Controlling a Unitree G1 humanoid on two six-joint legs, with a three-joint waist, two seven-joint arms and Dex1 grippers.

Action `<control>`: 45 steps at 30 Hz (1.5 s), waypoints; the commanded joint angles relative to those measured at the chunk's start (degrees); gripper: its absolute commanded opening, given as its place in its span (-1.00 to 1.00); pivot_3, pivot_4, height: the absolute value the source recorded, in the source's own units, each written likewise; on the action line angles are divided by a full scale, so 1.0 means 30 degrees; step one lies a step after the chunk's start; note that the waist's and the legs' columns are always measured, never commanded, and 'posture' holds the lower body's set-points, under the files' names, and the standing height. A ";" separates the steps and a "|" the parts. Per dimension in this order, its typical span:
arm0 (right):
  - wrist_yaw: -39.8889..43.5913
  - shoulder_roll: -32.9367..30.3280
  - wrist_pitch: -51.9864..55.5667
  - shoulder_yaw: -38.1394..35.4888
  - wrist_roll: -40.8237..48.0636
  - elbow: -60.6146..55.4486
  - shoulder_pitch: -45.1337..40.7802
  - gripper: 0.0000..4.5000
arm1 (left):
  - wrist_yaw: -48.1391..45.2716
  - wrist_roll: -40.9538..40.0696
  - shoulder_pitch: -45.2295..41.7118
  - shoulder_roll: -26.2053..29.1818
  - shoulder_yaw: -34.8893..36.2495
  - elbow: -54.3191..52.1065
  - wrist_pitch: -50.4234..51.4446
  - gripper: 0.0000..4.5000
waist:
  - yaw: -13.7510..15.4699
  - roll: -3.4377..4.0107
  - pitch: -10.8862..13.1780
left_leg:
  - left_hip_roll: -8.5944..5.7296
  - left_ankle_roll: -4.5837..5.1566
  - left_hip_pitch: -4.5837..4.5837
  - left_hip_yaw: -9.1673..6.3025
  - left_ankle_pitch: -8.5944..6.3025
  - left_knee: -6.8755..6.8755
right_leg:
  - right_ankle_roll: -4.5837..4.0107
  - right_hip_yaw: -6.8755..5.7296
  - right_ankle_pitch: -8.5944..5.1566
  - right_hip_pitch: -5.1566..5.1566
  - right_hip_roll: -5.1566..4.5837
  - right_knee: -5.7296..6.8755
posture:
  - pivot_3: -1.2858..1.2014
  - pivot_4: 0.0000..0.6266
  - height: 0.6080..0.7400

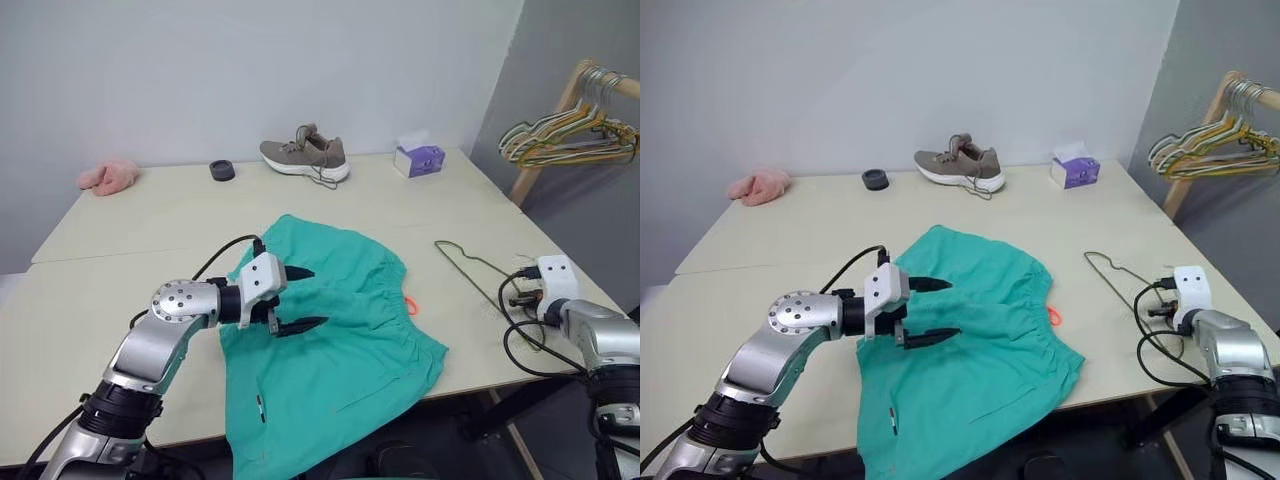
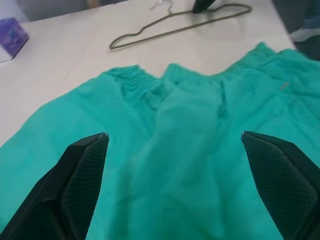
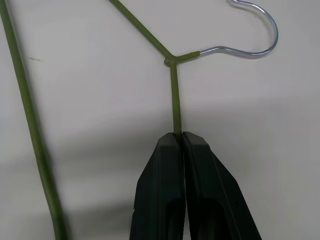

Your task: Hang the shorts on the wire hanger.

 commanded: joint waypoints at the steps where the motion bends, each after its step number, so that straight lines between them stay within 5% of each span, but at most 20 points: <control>1: 0.1070 -0.0773 -0.1967 0.0550 -0.0693 -0.0442 -0.1308 -0.98 | 0.0623 -0.0066 -0.0892 -0.0167 0.0966 0.0573 -0.0150 1.00 | -0.0058 0.0061 0.0037 | 0.0002 0.0000 -0.0011 0.0001 0.0000 -0.0008 | -0.0001 0.0006 0.0000 -0.0016 0.0000 0.0000 | -0.10 -1.00 1.00; 15: 0.4005 -0.2048 -0.9984 0.3062 -0.3363 -0.3713 -0.3321 -0.98 | 0.2311 -0.1093 -0.3742 -0.0575 0.3074 0.4572 0.2130 1.00 | -0.0143 0.0151 0.0072 | 0.0008 -0.0002 -0.0192 -0.0087 -0.0001 -0.0007 | -0.0005 -0.0034 0.0001 -0.0156 -0.0021 0.0007 | -0.11 -1.00 1.00; 26: 0.7916 -0.1243 -1.4116 0.5996 -0.3647 -0.9261 -0.3100 -0.98 | 0.0334 -0.2877 -0.3887 0.0635 0.2831 0.3207 0.6748 1.00 | -0.0283 0.0152 0.0071 | 0.0008 -0.0009 -0.0312 -0.0105 0.0003 -0.0001 | -0.0089 -0.0043 0.0053 -0.0330 -0.0032 0.0094 | -0.12 -1.00 1.00; 36: 0.8944 -0.0194 -1.5537 0.6713 -0.3850 -0.9820 -0.4503 -0.98 | -0.1792 -0.4042 -0.1935 0.1248 0.1676 -0.0188 0.8156 1.00 | -0.0273 0.0151 0.0071 | 0.0008 -0.0014 -0.0311 -0.0106 0.0005 0.0007 | -0.0111 -0.0041 0.0063 -0.0335 -0.0037 0.0100 | -0.11 -1.00 1.00; 45: 0.9217 0.0389 -1.5963 0.6642 -0.3662 -0.9925 -0.4671 -1.00 | -0.2362 -0.4473 -0.1532 0.1535 0.1586 -0.0689 0.8583 -0.14 | -0.0272 0.0150 0.0069 | 0.0009 -0.0015 -0.0307 -0.0105 0.0008 0.0016 | -0.0122 -0.0043 0.0070 -0.0328 -0.0034 0.0103 | -0.11 -1.00 1.00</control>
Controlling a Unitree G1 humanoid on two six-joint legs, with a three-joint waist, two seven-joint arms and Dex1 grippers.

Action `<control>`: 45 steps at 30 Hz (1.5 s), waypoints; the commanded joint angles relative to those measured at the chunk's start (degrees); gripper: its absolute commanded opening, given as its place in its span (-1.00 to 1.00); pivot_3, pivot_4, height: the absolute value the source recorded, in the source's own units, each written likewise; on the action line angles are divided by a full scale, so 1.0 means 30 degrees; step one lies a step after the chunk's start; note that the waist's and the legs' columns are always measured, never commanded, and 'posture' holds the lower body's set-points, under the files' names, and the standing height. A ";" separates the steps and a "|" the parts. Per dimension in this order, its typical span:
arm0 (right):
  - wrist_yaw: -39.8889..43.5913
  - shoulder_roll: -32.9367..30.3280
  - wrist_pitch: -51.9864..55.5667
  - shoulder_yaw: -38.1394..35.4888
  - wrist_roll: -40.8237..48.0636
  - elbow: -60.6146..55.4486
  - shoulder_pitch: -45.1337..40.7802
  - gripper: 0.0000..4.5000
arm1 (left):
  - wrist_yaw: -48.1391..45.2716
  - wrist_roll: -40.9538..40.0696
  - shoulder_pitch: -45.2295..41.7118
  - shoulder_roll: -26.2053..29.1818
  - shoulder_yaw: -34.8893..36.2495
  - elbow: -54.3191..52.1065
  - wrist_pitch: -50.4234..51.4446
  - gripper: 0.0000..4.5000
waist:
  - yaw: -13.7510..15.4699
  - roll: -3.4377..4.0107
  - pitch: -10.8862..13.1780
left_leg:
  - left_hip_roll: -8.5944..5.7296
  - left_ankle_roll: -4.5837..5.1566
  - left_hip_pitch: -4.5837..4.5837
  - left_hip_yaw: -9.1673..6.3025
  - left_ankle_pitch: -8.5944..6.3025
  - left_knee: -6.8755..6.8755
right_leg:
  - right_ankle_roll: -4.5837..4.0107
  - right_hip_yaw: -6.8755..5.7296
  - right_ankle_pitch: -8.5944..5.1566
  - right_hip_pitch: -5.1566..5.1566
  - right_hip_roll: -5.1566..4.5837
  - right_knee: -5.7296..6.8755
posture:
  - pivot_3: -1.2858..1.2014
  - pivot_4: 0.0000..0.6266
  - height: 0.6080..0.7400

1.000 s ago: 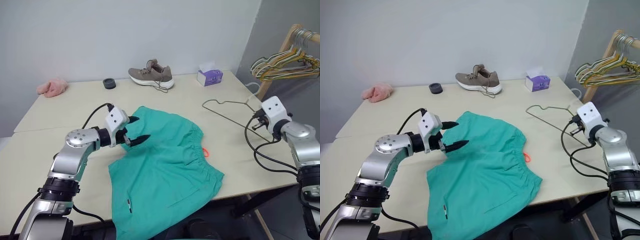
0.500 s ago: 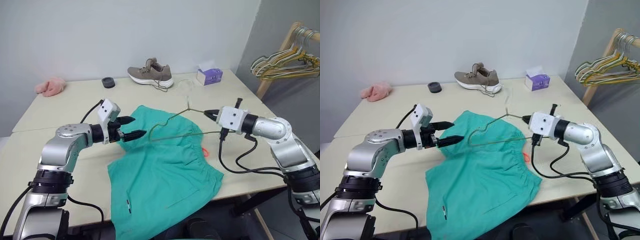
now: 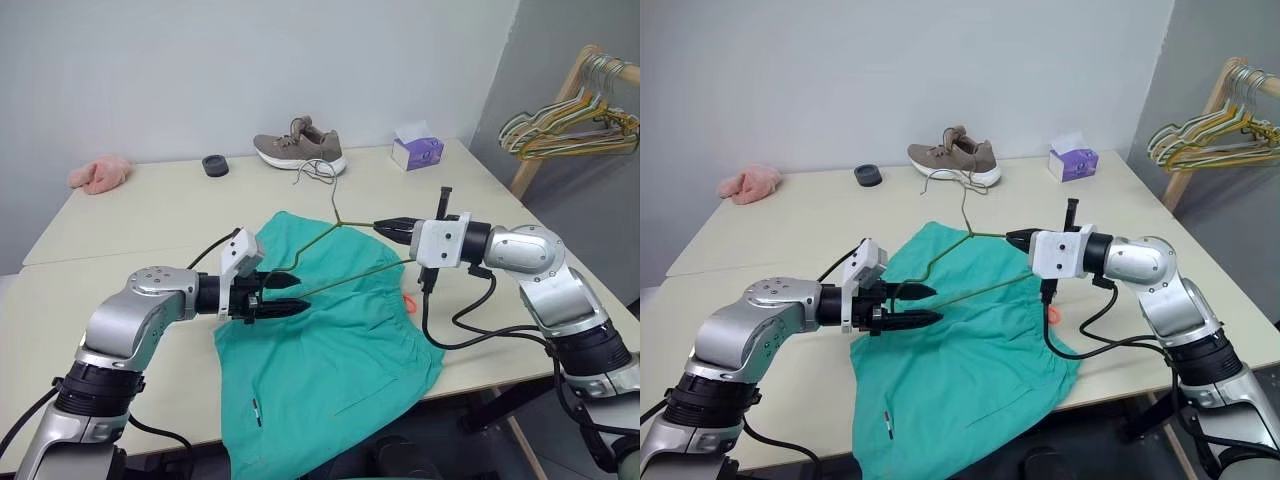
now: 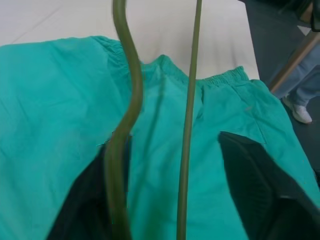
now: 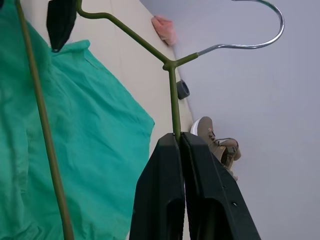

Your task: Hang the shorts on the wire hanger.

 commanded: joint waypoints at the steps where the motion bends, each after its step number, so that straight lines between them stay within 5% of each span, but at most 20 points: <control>1: 0.0047 0.0130 -0.0260 -0.0346 0.0112 -0.0575 -0.0387 -1.00 | -0.0272 -0.0251 -0.0035 0.0373 0.0143 -0.0518 -0.0117 -0.28 | 0.0000 0.0000 0.0000 | 0.0000 0.0000 0.0000 0.0000 0.0000 0.0000 | 0.0000 0.0002 0.0000 0.0000 0.0000 0.0001 | -0.12 -1.00 1.00; 6: 0.0338 0.0118 -0.0154 -0.0332 0.0304 -0.0872 -0.0080 -1.00 | -0.0547 -0.0151 0.0149 0.0443 -0.0010 -0.0506 -0.0369 -0.99 | -0.0008 0.0002 0.0000 | 0.0000 -0.0001 0.0000 0.0001 0.0000 -0.0003 | -0.0002 0.0002 0.0001 -0.0002 0.0000 0.0002 | -0.12 -1.00 1.00; 12: 0.1292 -0.0191 -0.0257 -0.0283 0.0842 -0.1480 0.0718 -1.00 | -0.0679 -0.0032 0.0258 0.0392 -0.0093 -0.0366 -0.0576 -0.99 | -0.0008 0.0001 -0.0001 | 0.0000 0.0000 0.0000 0.0002 0.0000 -0.0001 | -0.0002 0.0004 0.0001 0.0000 0.0000 0.0002 | -0.12 -1.00 1.00; 18: 0.2295 -0.0744 0.2633 -0.1263 0.2922 -0.2832 0.1296 -0.23 | -0.0897 0.0246 0.0501 0.0727 -0.0284 -0.0210 -0.1168 -1.00 | -0.0001 0.0003 -0.0003 | 0.0003 0.0000 0.0001 -0.0003 0.0000 0.0001 | -0.0003 0.0001 0.0002 0.0000 0.0001 0.0007 | -0.12 -1.00 1.00; 26: 0.4255 -0.3884 1.1702 -0.2805 0.6751 -0.4311 0.1099 0.98 | -0.2000 0.1436 0.0929 0.1680 -0.1055 -0.0408 -0.2932 -1.00 | 0.0021 0.0007 -0.0002 | 0.0001 0.0001 0.0003 -0.0003 0.0000 0.0006 | -0.0010 -0.0003 0.0003 0.0003 -0.0001 0.0004 | -0.13 -1.00 1.00; 31: 0.5552 -0.5124 1.4762 -0.1102 0.7462 -0.5469 0.1635 0.98 | -0.2594 0.1850 0.0758 0.1997 -0.1437 -0.0589 -0.3819 -1.00 | -0.0031 0.0011 -0.0004 | 0.0010 0.0003 0.0004 -0.0003 -0.0002 -0.0004 | 0.0026 -0.0012 -0.0032 -0.0001 0.0002 0.0001 | -0.13 -1.00 1.00; 39: 0.6073 -0.4353 1.5567 0.2136 0.6180 -0.4639 0.1042 0.98 | -0.2989 0.2723 0.0921 0.2211 -0.1931 -0.0838 -0.4937 -1.00 | -0.0042 0.0012 -0.0003 | 0.0011 0.0004 0.0005 0.0015 0.0000 0.0019 | 0.0061 0.0001 -0.0051 0.0003 0.0003 0.0001 | -0.12 -1.00 1.00; 42: 0.6164 -0.4076 1.5804 0.2826 0.5927 -0.4230 0.0873 0.74 | -0.3024 0.2857 0.1142 0.2265 -0.1914 -0.1025 -0.5117 -1.00 | -0.0028 0.0011 -0.0004 | 0.0011 0.0004 0.0004 0.0011 0.0000 0.0016 | 0.0060 -0.0002 -0.0051 0.0002 0.0002 -0.0001 | -0.12 -1.00 1.00; 45: 0.6334 -0.3957 1.6012 0.3074 0.5846 -0.4194 0.0880 0.25 | -0.3024 0.2916 0.1240 0.2250 -0.1865 -0.1109 -0.5156 -1.00 | -0.0010 0.0011 -0.0004 | 0.0011 0.0003 0.0003 0.0007 -0.0001 0.0011 | 0.0048 -0.0004 -0.0044 0.0000 0.0001 -0.0002 | -0.11 -1.00 1.00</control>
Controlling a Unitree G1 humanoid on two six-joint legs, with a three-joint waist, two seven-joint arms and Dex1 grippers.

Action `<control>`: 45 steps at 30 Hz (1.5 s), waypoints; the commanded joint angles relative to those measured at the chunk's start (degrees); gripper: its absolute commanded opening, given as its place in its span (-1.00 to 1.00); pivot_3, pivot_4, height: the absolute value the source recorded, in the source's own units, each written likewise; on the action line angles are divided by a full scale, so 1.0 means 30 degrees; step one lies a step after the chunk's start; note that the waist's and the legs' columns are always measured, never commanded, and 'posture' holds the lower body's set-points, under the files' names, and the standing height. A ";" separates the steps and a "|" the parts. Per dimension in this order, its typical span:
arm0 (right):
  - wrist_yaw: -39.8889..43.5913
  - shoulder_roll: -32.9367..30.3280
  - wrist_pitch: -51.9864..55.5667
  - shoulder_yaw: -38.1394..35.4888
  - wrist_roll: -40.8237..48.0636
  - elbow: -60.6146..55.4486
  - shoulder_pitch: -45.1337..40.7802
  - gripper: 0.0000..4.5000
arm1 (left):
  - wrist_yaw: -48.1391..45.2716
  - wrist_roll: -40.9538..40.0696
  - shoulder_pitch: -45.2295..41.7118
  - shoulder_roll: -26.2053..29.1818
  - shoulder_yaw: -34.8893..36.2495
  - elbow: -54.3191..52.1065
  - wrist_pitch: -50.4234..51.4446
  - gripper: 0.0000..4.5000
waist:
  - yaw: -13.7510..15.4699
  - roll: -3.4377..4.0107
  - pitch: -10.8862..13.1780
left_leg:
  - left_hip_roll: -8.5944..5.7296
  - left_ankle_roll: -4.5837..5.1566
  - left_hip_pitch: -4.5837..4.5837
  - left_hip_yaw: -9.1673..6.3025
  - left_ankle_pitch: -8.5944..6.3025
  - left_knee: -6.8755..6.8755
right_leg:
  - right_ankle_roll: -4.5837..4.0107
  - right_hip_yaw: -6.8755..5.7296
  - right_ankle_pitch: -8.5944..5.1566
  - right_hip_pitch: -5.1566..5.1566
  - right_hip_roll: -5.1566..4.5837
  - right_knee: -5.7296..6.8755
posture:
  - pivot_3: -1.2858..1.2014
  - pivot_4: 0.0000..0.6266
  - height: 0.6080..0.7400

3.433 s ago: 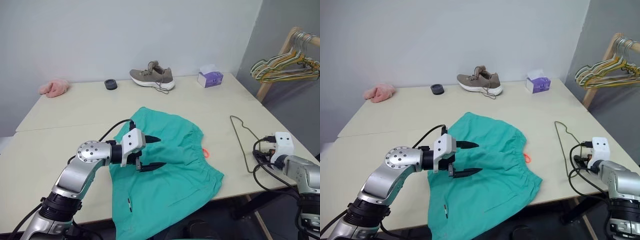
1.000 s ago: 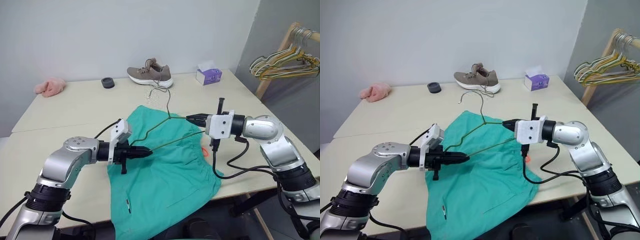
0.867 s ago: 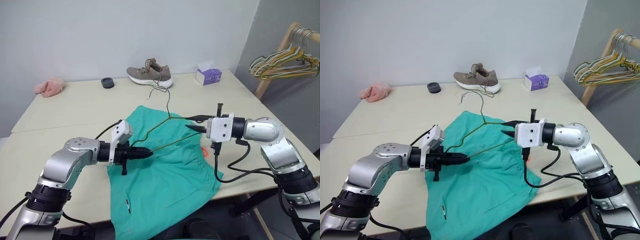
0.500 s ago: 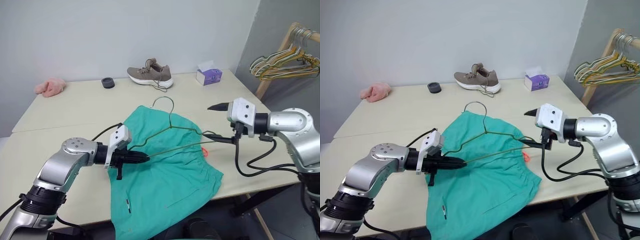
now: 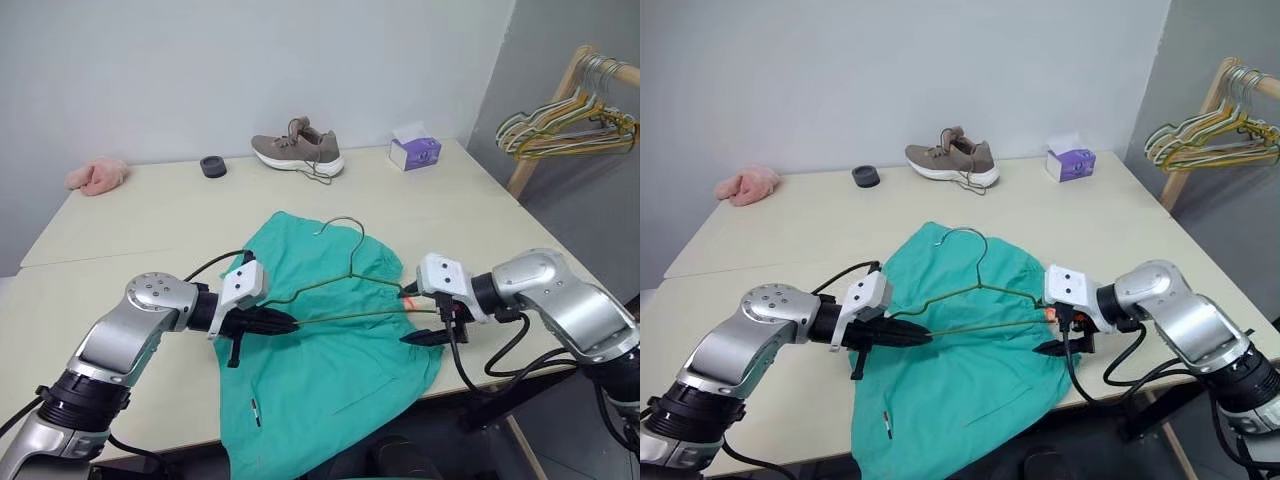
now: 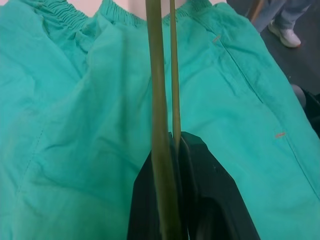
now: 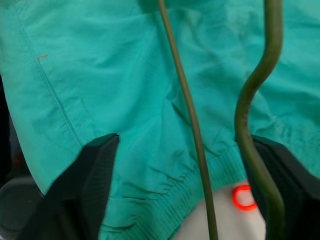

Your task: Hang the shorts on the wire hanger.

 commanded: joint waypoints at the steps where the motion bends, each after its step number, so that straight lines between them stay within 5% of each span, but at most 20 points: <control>1: 0.0222 0.0036 0.0221 -0.0049 -0.0151 -0.0217 -0.0436 0.07 | -0.0080 -0.0029 0.0037 0.0205 0.0111 -0.0682 -0.0341 -1.00 | 0.0010 0.0000 0.0000 | 0.0000 0.0000 0.0000 -0.0003 0.0000 -0.0002 | 0.0001 -0.0001 0.0000 0.0000 0.0000 0.0000 | -0.11 -1.00 1.00; 8: 0.0264 -0.0079 0.0528 0.0102 -0.0145 -0.0474 -0.0171 -0.98 | -0.0010 -0.0055 0.0159 0.0135 0.0190 -0.0833 -0.0420 -1.00 | 0.0035 0.0000 0.0000 | 0.0000 0.0000 0.0000 -0.0007 0.0000 0.0001 | 0.0010 -0.0008 -0.0005 0.0000 0.0000 0.0001 | -0.11 -1.00 1.00; 15: 0.0343 -0.0179 0.1107 -0.0163 0.0091 -0.0805 0.0053 -0.98 | -0.0277 -0.0791 0.0383 0.0053 0.0352 -0.1090 0.0388 -1.00 | 0.0027 0.0000 0.0000 | 0.0000 0.0000 0.0000 -0.0009 0.0000 -0.0001 | 0.0010 -0.0011 -0.0005 0.0001 0.0000 0.0001 | -0.12 -1.00 1.00; 22: 0.0083 -0.0687 0.2069 -0.1605 0.0893 -0.0994 0.1025 -1.00 | 0.1171 -0.1304 0.0019 -0.0877 0.1749 0.0315 0.0359 -0.01 | 0.0055 -0.0002 -0.0001 | 0.0000 0.0000 -0.0001 -0.0011 0.0000 0.0009 | 0.0012 -0.0013 -0.0006 0.0007 -0.0001 0.0001 | -0.12 -1.00 1.00; 28: -0.0478 -0.1241 0.3324 -0.3555 0.2163 -0.1685 0.2687 -1.00 | 0.2224 -0.2794 -0.0658 -0.1115 0.3701 0.1714 0.2039 -0.01 | 0.0046 -0.0006 -0.0004 | 0.0000 0.0000 -0.0002 -0.0020 0.0000 0.0010 | 0.0015 -0.0025 -0.0007 0.0007 0.0000 0.0004 | -0.12 -1.00 1.00; 38: -0.4005 -0.0348 0.7426 -1.0706 0.5655 -0.3336 0.8487 -1.00 | 0.4300 -0.1525 -0.0059 -0.1511 0.4293 0.3862 0.0941 -0.01 | 0.0098 -0.0049 -0.0035 | -0.0002 -0.0002 -0.0009 -0.0016 -0.0002 0.0005 | 0.0007 -0.0012 0.0000 0.0009 -0.0003 -0.0003 | -0.15 -1.00 1.00; 45: -0.4724 -0.0819 0.7671 -1.4553 0.5835 -0.3094 1.3072 -1.00 | 0.4504 -0.0804 0.0056 -0.1692 0.3752 0.3700 0.0164 0.74 | 0.0066 -0.0055 -0.0046 | -0.0003 0.0000 0.0002 0.0001 -0.0001 0.0013 | 0.0021 -0.0010 -0.0008 0.0026 0.0005 0.0000 | -0.17 -1.00 1.00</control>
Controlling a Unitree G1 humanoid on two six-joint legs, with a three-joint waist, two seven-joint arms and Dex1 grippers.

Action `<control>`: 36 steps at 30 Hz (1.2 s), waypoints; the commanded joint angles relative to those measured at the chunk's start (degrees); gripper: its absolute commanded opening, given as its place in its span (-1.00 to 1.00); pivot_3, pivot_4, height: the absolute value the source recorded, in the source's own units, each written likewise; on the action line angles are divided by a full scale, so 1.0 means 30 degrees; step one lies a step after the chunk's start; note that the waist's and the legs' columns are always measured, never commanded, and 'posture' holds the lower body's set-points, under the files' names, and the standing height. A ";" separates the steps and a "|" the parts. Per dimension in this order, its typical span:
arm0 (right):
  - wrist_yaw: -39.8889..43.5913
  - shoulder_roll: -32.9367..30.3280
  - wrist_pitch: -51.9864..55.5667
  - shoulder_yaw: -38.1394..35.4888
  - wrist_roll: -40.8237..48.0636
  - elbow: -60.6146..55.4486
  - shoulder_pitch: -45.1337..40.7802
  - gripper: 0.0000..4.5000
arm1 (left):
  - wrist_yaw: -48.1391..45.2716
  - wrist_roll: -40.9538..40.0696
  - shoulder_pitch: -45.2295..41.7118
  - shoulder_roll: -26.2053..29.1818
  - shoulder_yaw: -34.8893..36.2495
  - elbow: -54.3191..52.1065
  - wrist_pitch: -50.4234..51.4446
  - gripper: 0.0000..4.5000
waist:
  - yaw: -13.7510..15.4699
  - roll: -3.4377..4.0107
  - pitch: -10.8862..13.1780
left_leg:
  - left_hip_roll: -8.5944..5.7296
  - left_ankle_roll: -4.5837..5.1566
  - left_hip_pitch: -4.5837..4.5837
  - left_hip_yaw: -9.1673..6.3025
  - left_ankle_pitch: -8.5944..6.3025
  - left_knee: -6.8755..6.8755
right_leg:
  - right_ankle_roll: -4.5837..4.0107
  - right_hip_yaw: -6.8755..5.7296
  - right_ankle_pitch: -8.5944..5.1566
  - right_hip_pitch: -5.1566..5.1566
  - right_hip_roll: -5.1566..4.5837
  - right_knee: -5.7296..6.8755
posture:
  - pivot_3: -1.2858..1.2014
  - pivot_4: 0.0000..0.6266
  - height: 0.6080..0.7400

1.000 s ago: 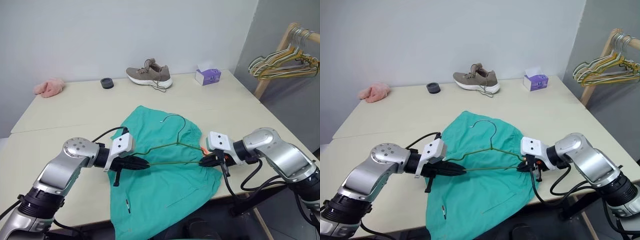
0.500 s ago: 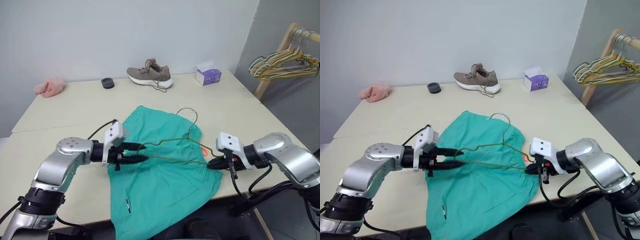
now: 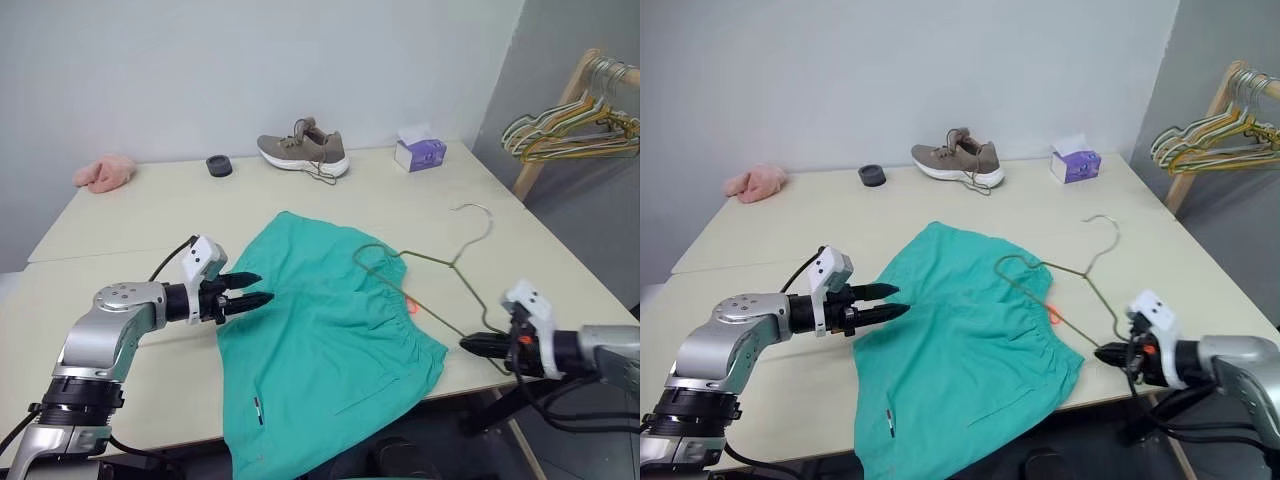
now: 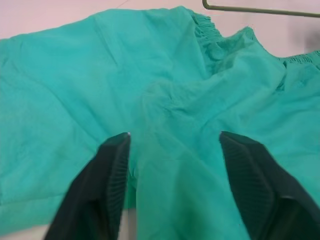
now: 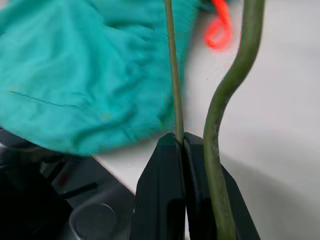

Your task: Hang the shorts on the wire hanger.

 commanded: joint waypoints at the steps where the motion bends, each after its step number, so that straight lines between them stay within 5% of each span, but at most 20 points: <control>1: -0.0174 -0.0236 -0.0046 -0.1431 0.0476 -0.0473 0.0980 -1.00 | 0.0113 0.0392 -0.0410 -0.0027 -0.0104 -0.0428 -0.0695 0.74 | -0.0057 0.0001 -0.0003 | 0.0001 0.0002 0.0002 0.0004 0.0001 0.0004 | 0.0000 0.0004 0.0000 0.0000 0.0005 0.0001 | -0.17 -1.00 1.00; 9: -0.0895 0.0042 0.0263 -0.1093 0.0634 -0.0082 0.2320 -1.00 | -0.0186 0.0697 -0.0935 -0.0061 -0.0576 -0.0602 -0.0770 0.74 | -0.0399 0.0013 -0.0069 | 0.0019 0.0006 0.0026 0.0058 0.0004 0.0016 | 0.0012 0.0021 0.0013 0.0007 0.0035 0.0008 | -0.17 -1.00 1.00; 20: -0.1969 0.0165 0.1310 0.0716 0.1136 0.0693 -0.0209 -1.00 | -0.0167 0.0798 -0.0852 -0.0017 -0.0629 -0.1337 -0.0761 0.74 | -0.0610 0.0012 -0.0077 | 0.0019 0.0005 0.0012 0.0046 0.0003 0.0013 | 0.0016 0.0031 0.0015 0.0000 0.0033 -0.0001 | -0.15 -1.00 1.00; 36: -0.1344 0.0049 -0.0351 0.0174 0.1207 0.3940 0.0772 -1.00 | -0.0086 0.0875 -0.0467 -0.0019 -0.0488 -0.1347 -0.1159 0.74 | -0.0559 0.0005 -0.0091 | 0.0017 0.0005 0.0008 0.0042 0.0003 0.0012 | 0.0016 0.0035 0.0014 0.0004 0.0033 -0.0004 | -0.15 -1.00 1.00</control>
